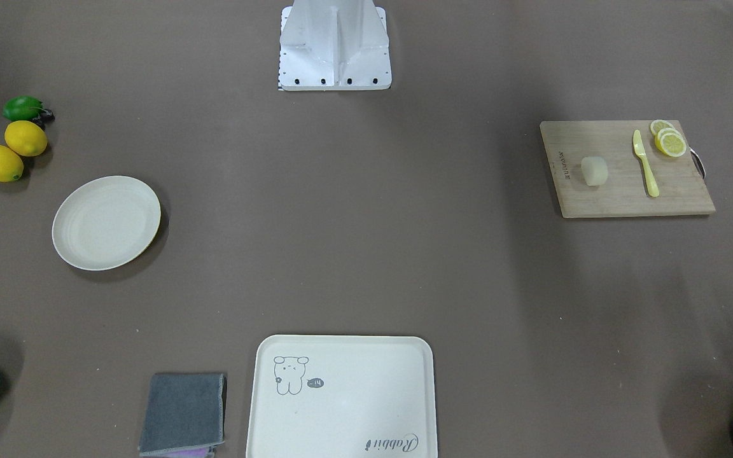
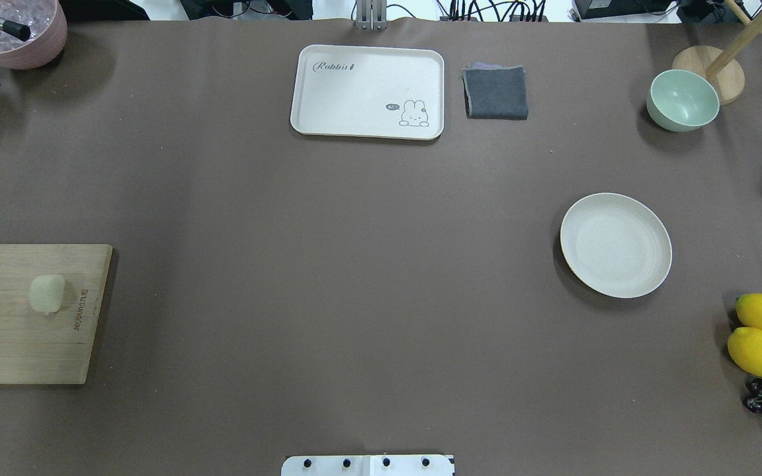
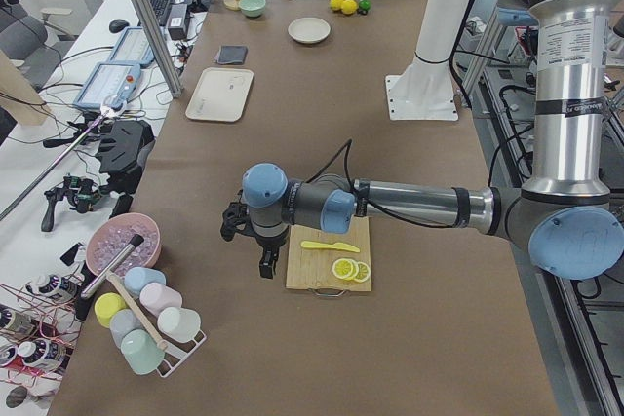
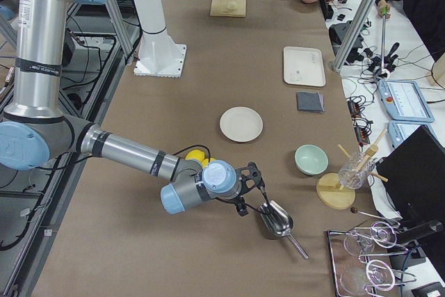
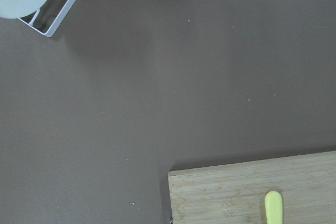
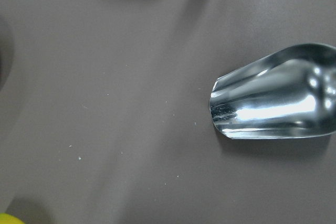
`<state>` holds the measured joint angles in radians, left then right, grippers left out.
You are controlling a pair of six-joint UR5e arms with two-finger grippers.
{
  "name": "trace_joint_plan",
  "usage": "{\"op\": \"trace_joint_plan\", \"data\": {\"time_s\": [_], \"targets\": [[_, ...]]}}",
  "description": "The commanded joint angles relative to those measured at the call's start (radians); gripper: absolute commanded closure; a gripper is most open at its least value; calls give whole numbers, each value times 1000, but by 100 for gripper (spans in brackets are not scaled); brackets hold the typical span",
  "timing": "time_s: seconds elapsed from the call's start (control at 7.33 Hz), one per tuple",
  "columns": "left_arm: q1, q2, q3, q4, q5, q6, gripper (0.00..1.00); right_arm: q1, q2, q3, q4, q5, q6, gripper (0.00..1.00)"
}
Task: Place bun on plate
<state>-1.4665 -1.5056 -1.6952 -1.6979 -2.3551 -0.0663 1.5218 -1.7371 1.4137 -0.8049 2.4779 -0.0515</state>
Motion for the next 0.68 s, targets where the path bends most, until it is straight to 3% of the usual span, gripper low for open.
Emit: {"op": "trace_joint_plan", "data": {"time_s": [0.0, 0.27, 0.55], "targets": [[0, 11, -7, -16, 14, -3, 2, 0, 20, -1, -31, -8, 4, 0], [-8, 36, -21, -26, 7, -4, 2, 0, 114, 13, -282, -10, 2, 0], [-8, 47, -18, -28, 2, -7, 2, -53, 125, 19, -304, -28, 1, 0]]}}
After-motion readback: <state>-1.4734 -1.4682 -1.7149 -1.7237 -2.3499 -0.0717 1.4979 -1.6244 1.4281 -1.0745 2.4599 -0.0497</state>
